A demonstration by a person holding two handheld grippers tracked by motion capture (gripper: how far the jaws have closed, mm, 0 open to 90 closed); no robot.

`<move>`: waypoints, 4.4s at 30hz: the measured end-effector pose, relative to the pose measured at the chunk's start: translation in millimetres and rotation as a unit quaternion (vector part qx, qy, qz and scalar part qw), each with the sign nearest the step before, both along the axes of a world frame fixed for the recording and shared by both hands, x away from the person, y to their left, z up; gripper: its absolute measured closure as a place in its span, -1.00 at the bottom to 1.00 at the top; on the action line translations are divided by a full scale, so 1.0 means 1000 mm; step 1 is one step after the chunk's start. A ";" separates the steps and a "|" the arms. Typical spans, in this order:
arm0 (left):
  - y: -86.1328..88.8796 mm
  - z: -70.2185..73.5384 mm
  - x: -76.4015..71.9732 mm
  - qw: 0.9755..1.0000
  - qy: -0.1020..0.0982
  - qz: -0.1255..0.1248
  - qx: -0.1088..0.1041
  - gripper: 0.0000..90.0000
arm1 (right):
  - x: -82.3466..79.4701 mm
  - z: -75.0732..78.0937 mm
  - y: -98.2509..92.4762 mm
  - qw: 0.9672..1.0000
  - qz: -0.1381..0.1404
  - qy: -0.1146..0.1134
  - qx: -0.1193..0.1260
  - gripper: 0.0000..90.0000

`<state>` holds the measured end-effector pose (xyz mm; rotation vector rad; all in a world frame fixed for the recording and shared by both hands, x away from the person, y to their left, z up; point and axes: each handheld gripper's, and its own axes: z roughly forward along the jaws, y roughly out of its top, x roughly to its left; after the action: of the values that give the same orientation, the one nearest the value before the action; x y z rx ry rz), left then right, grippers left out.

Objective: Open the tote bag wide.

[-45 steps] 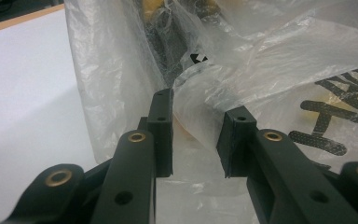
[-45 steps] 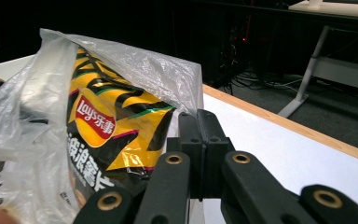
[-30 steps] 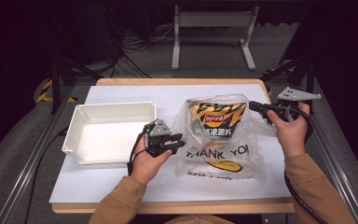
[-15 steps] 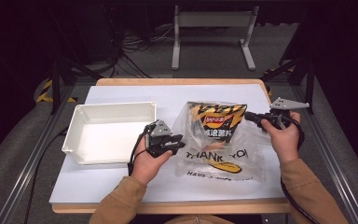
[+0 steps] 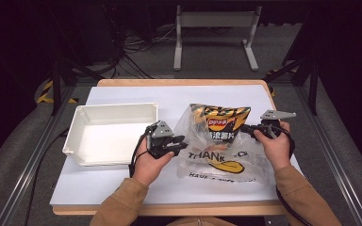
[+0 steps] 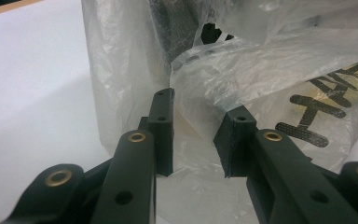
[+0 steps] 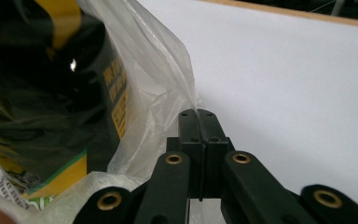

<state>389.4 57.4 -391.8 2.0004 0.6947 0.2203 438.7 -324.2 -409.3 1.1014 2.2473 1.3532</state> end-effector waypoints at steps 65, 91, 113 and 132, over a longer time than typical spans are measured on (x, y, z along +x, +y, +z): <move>0.006 0.064 0.044 0.997 -0.042 0.043 -0.043 0.99 | -0.062 0.075 -0.037 0.987 -0.037 -0.139 0.070 0.23; 0.023 0.048 0.057 0.991 -0.016 0.131 0.015 0.96 | -0.061 0.073 -0.036 0.988 -0.032 -0.134 0.067 0.21; -0.003 0.008 0.037 0.991 -0.003 0.078 0.105 0.92 | -0.062 0.070 -0.035 0.989 -0.029 -0.129 0.062 0.21; 0.007 0.018 0.016 0.998 -0.005 0.059 0.028 -0.10 | -0.078 0.076 -0.047 0.990 -0.023 -0.121 0.074 0.13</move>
<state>405.1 64.1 -373.3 2.0113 0.8104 0.3222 360.8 -371.5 -333.7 0.9689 1.9634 1.5632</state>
